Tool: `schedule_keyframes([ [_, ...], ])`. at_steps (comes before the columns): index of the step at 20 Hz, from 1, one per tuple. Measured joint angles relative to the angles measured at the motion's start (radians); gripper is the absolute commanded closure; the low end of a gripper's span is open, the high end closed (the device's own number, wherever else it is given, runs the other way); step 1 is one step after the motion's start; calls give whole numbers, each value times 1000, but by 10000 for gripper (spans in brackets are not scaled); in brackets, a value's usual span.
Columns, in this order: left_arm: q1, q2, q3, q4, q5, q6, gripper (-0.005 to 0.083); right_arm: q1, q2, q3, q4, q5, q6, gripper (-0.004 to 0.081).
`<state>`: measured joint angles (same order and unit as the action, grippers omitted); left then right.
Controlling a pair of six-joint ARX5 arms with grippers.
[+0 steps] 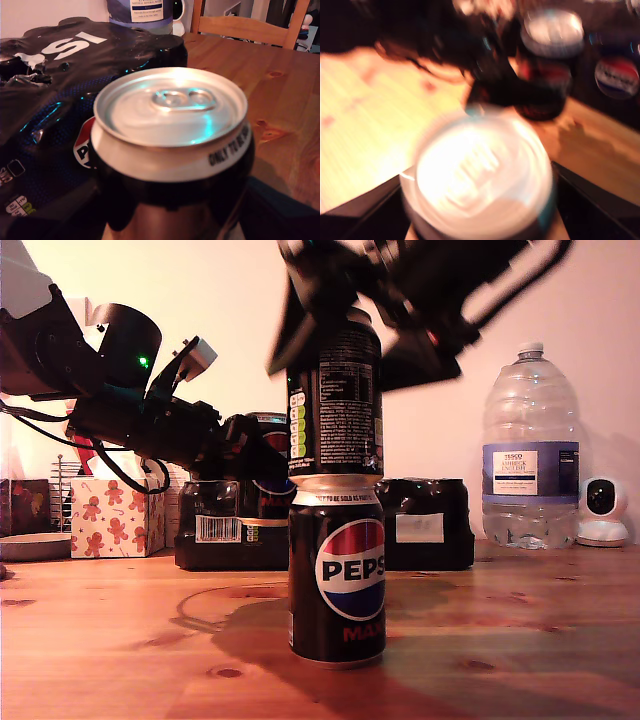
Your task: Stack up the Pepsi cans on top of each other
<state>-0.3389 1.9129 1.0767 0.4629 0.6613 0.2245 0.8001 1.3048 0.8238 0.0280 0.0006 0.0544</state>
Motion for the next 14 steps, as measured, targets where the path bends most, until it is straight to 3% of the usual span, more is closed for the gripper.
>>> schedule_keyframes([
  [7,0,0,0,0,0,4,472,0,-8,0,-15,7,-14,48],
  [14,0,-21,0,-3,0,4,472,0,-138,35,-47,7,-26,48],
])
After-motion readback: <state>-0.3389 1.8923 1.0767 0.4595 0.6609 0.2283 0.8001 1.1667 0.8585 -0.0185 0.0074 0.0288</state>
